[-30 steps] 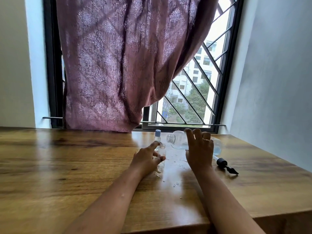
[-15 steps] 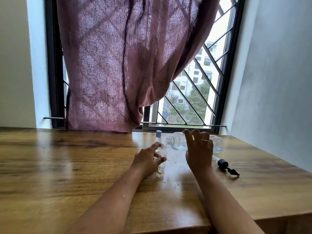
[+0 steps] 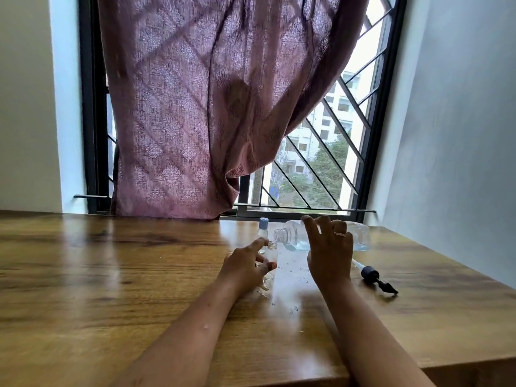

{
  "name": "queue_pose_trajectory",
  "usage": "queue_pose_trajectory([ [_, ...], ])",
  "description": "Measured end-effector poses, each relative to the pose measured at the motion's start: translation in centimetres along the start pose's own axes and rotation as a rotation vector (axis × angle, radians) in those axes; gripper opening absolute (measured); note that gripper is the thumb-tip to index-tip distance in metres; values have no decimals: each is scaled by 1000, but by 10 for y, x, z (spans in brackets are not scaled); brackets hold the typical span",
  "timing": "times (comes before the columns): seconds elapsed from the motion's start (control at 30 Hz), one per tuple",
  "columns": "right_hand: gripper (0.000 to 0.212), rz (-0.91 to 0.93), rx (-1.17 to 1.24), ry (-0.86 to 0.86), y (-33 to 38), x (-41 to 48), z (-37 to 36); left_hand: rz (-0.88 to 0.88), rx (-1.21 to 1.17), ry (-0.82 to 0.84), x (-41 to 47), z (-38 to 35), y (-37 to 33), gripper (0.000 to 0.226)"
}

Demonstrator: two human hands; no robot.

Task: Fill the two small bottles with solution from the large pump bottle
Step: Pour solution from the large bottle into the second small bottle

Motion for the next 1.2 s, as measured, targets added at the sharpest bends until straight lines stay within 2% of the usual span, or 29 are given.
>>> queue_pose_trajectory([
  [1.2,72,-22,-5,21,0,-1,3,-8,-24,13,1,0,0,46],
])
Point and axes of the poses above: each hand's wrist, its own x-axis towards the middle knuckle, its own z-axis out of the back of the hand, y = z × x, the point moved 2 cm from there along x, towards the middle knuckle, and after that the axes turned 5 degrees about y, right-handed, at the moved point
